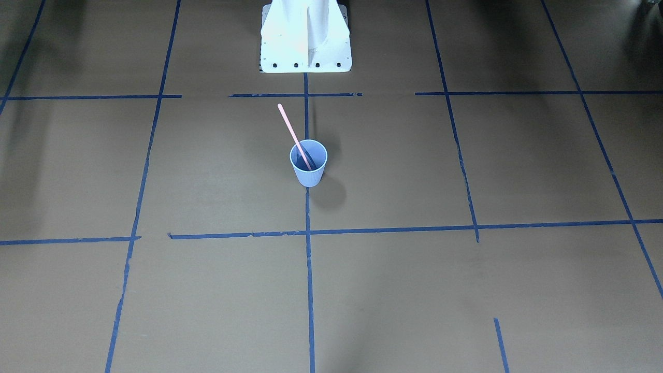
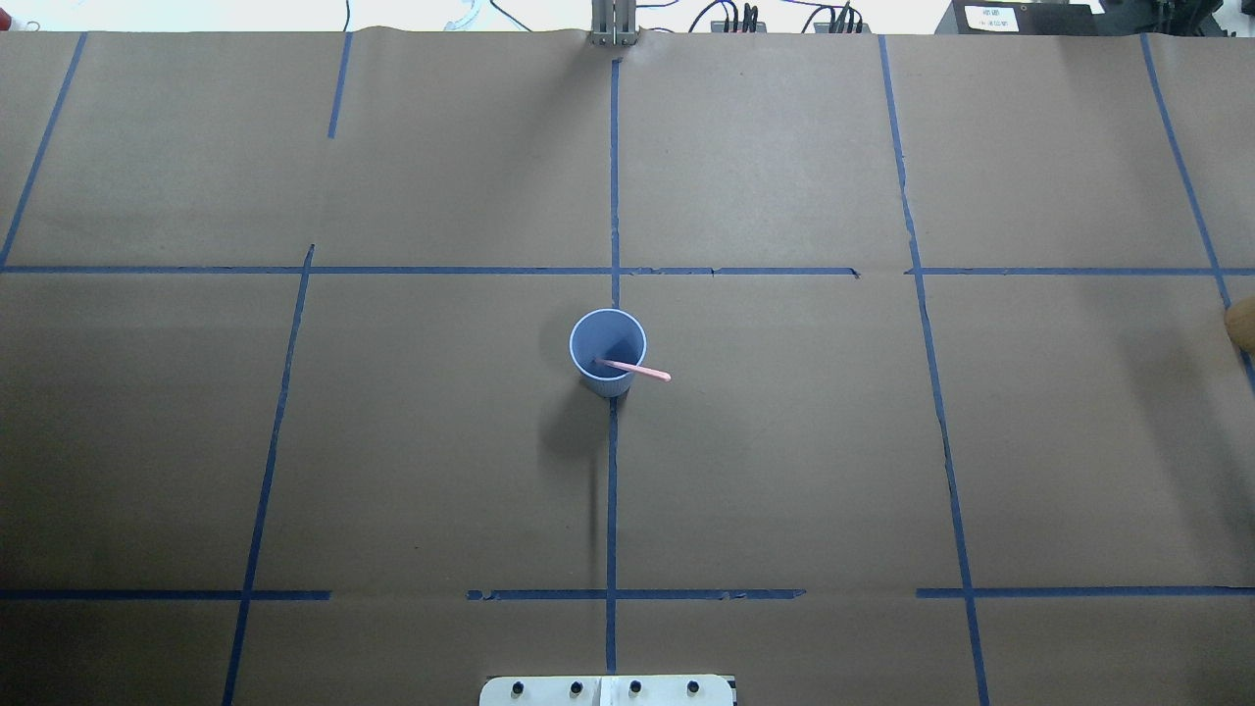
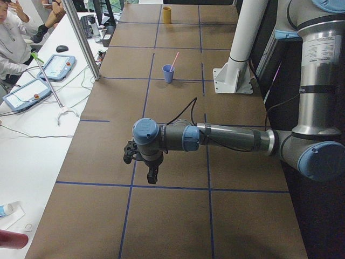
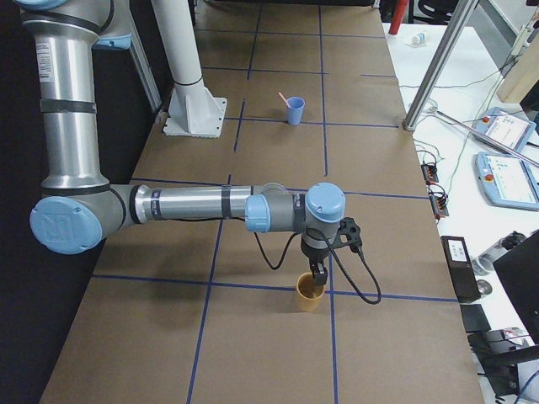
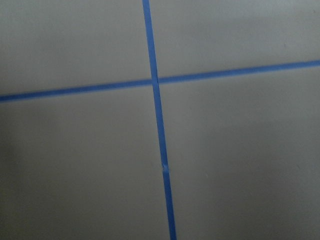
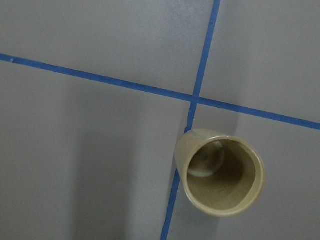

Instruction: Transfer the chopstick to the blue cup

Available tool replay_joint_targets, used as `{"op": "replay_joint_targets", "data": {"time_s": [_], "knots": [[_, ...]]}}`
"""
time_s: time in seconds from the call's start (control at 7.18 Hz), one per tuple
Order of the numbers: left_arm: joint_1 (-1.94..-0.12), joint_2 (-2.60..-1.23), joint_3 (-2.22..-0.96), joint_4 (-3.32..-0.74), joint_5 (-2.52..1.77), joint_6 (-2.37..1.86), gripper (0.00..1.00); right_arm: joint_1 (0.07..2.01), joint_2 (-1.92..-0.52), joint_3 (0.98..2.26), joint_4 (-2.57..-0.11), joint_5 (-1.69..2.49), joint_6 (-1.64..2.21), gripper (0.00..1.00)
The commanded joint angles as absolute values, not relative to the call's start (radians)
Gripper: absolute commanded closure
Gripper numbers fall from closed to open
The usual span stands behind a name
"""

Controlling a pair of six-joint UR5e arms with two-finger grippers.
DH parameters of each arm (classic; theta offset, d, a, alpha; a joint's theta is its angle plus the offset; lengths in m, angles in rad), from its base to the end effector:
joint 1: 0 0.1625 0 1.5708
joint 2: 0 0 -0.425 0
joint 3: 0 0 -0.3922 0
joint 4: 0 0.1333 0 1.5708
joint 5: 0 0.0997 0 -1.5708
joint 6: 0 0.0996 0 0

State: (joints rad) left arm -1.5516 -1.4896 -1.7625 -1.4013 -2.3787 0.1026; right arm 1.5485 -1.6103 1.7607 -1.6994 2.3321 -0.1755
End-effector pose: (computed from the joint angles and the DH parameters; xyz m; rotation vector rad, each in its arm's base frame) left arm -0.0526 -0.4519 0.6174 -0.0220 0.8096 0.0912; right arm 0.0540 -0.4736 0.5983 0.0791 -0.7587 -0.1964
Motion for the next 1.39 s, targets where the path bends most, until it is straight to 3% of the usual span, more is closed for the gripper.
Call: {"op": "replay_joint_targets", "data": {"time_s": [0.0,1.25], "knots": [[-1.560,-1.411,-1.798,-1.427,-2.319,0.153,0.00,1.548,-1.638,1.813,-1.741,2.319,-0.195,0.01],[-1.557,-1.448,-1.772,-1.451,-2.309,0.155,0.00,1.548,-1.689,1.824,-1.730,2.335,-0.299,0.01]]}}
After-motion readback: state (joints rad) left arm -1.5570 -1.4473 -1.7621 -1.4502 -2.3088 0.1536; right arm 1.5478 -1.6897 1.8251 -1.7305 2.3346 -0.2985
